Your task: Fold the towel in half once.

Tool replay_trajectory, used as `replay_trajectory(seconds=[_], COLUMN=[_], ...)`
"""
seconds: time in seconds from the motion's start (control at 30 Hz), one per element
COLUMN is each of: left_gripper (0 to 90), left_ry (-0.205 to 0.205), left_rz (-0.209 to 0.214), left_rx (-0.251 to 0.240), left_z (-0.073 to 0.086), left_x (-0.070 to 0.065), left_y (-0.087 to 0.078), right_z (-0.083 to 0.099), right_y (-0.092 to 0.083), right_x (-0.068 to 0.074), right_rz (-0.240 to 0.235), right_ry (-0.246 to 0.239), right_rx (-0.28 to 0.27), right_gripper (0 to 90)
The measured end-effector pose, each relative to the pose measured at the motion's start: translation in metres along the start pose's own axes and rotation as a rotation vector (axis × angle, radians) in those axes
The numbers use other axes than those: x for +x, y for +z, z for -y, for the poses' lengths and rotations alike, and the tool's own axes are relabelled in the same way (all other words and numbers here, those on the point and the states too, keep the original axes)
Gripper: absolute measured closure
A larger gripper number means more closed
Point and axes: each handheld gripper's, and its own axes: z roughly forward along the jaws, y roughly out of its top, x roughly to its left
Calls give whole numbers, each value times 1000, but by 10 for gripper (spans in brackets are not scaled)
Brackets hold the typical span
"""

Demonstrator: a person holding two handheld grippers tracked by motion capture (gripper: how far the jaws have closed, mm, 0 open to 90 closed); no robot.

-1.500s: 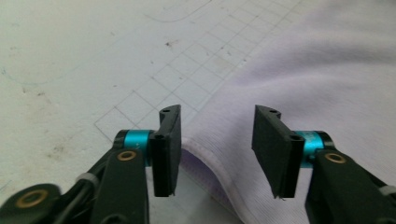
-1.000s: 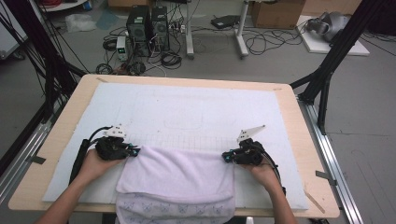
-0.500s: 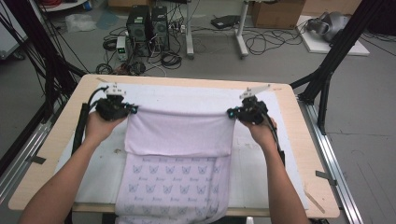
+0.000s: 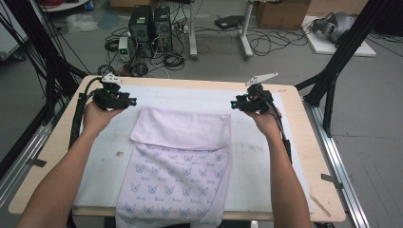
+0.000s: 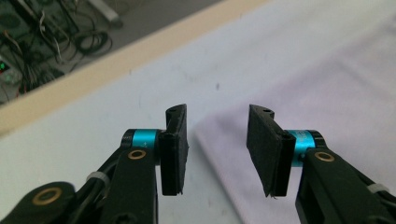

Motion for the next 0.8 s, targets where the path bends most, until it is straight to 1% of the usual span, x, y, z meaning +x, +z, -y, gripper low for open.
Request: replay_trajectory(seconds=[0.03,0.07,0.1,0.13,0.17,0.23,0.27,0.33,0.4,0.53,0.57,0.6,0.63,0.67,0.7,0.77,0.8], left_gripper=[572,569,565,565,565,564,563,556,554,546,546,544,543,543,544,550,562], left_ry=[-2,-6,-5,3,8,32,35,51,60,83,82,93,98,102,104,99,97], left_rz=[7,19,31,39,54,78,91,112,135,161,170,173,181,187,190,197,202], left_rx=[1,-3,-8,-12,-17,-18,-20,-24,-22,-12,-6,2,6,11,13,12,12], left_z=[7,12,18,22,27,35,39,47,56,74,78,80,82,83,84,84,84], left_x=[-1,-3,-6,-10,-13,-21,-24,-32,-40,-52,-54,-56,-57,-58,-58,-59,-59], left_y=[0,-1,-1,-2,-2,-3,-4,-4,-4,-4,-3,-2,-1,0,1,4,4], right_z=[5,10,16,21,26,36,40,49,56,74,78,81,83,85,88,88,88], right_y=[3,4,5,5,6,9,10,12,13,11,11,12,12,12,11,13,14], right_x=[4,9,14,19,23,33,38,49,59,76,80,83,86,90,93,94,92], right_rz=[-22,-22,-28,-51,-63,-97,-106,-128,-137,-173,-184,-202,-200,-188,-178,-164,-161], right_ry=[3,-16,-25,-15,-16,-20,-30,-34,-48,-49,-46,-42,-59,-77,-94,-103,-97], right_rx=[25,28,21,13,18,17,29,22,39,46,53,91,113,101,74,79,69], right_gripper=[582,582,582,582,578,573,561,559,549,546,544,531,528,536,550,548,547])
